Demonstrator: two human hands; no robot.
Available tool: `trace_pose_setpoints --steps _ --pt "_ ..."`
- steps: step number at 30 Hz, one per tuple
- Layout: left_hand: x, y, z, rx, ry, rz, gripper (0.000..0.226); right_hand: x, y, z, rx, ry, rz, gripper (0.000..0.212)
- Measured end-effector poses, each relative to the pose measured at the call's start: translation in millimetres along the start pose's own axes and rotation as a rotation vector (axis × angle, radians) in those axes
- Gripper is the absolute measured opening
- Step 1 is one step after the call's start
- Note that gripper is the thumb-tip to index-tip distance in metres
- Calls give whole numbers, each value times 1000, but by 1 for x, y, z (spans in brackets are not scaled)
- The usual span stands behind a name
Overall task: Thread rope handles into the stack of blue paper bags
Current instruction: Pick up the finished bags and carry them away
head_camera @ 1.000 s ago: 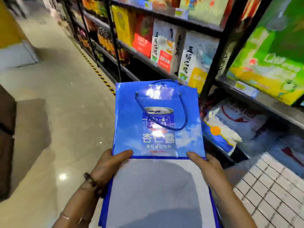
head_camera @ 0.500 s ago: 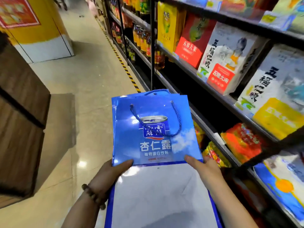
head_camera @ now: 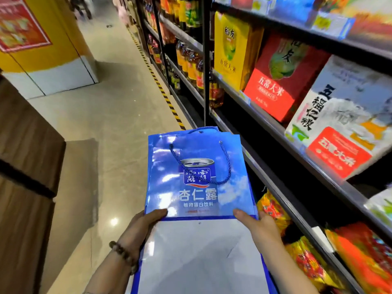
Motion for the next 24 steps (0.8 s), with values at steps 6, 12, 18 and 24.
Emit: trace_pose_setpoints --steps 6,12,18,24 --pt "103 -1 88 106 -50 -49 28 79 -56 -36 69 -26 80 16" --pt "221 10 170 188 -3 -98 23 151 -116 -63 120 -140 208 5" --pt "321 -12 210 284 107 -179 22 223 -138 -69 97 -236 358 18" --pt "431 -69 235 424 122 -244 20 317 -137 -60 177 -321 458 37"
Point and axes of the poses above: each hand's wrist, its own x-axis towards the middle knuckle, its own y-axis out of the back of the hand, z = x × y, the point moved 7 cm from there along x, towards the middle knuckle, and after that the axes turned 9 degrees about -x, right-handed, at the moved point
